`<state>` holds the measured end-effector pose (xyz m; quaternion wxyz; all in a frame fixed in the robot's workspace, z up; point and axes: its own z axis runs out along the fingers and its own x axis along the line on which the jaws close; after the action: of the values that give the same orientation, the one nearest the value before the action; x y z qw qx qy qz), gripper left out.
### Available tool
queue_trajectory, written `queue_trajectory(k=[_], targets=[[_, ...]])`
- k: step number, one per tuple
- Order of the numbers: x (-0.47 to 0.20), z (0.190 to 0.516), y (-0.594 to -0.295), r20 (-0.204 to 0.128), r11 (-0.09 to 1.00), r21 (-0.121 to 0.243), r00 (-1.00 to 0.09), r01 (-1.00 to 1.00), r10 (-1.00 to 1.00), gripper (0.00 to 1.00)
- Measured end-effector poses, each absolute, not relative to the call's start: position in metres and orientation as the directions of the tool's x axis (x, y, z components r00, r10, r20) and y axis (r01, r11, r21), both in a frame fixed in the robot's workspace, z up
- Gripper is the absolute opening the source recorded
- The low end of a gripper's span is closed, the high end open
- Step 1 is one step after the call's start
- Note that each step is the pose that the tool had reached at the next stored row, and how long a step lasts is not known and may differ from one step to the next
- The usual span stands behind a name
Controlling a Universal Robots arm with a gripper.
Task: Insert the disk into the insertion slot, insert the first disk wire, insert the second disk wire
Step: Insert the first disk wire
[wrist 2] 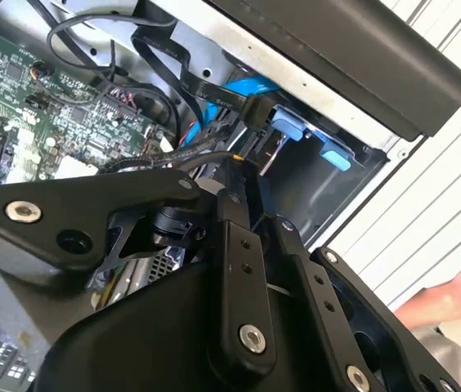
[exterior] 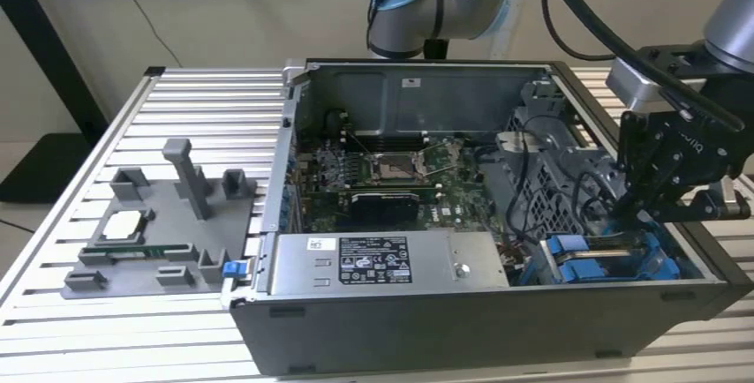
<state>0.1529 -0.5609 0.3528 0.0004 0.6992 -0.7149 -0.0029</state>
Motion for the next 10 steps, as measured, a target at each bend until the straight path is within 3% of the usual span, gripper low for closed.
queue_trajectory(k=[10], targets=[[0.1535,0.3473,-0.5618,-0.004,-0.004,0.005,0.004,-1.000,-1.000,0.00]])
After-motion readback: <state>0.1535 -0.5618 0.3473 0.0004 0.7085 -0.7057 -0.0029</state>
